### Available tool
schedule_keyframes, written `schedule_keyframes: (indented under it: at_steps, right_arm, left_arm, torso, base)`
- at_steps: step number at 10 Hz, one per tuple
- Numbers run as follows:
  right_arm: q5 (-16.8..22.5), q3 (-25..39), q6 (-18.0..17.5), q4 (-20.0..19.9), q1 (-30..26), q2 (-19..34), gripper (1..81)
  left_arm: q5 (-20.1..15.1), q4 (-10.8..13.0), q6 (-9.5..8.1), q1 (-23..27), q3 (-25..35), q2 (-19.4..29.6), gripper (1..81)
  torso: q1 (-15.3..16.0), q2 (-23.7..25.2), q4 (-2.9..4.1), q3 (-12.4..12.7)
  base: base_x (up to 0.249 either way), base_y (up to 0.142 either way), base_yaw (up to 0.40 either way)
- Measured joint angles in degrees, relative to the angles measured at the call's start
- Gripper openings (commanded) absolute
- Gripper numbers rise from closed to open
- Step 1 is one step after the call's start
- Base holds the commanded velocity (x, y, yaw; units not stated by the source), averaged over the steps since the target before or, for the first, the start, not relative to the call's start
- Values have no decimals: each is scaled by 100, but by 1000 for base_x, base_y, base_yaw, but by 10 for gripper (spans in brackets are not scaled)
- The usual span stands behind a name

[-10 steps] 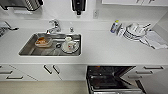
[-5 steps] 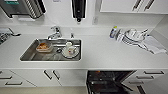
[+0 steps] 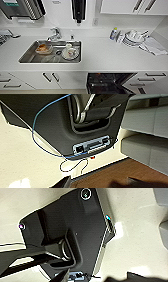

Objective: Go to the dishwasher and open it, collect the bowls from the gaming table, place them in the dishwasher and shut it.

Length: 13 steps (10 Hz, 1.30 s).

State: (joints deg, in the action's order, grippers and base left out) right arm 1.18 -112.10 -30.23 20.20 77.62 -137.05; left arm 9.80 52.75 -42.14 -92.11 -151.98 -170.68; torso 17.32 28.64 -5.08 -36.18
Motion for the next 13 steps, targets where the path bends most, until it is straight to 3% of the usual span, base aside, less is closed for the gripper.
schedule_keyframes:
  at_steps: [1,5,8,11,13]
  right_arm:
    - [5,-138,0,22,-17,-61,811]
    - [-17,-215,-13,46,-278,-400,811]
    - [-503,-250,-267,13,-408,-391,811]
    - [-803,-267,-1703,-100,-857,-293,811]
    - [-738,-352,-2291,-107,-1018,-260,811]
  left_arm:
    - [12,0,2,-2,7,-82,811]
    - [15,0,13,-13,20,-55,811]
    - [12,0,13,-17,7,-93,811]
    - [6,0,13,-48,7,-73,811]
    - [9,0,13,-59,7,-73,811]
  torso:
    - [105,164,0,-135]
    - [579,920,0,-242]
    - [972,1548,0,-245]
    - [1371,2188,0,-245]
    - [1554,2474,0,-245]
  base:
    - [0,0,0]
    - [0,0,0]
    - [0,0,0]
    - [0,0,0]
    - [0,0,0]
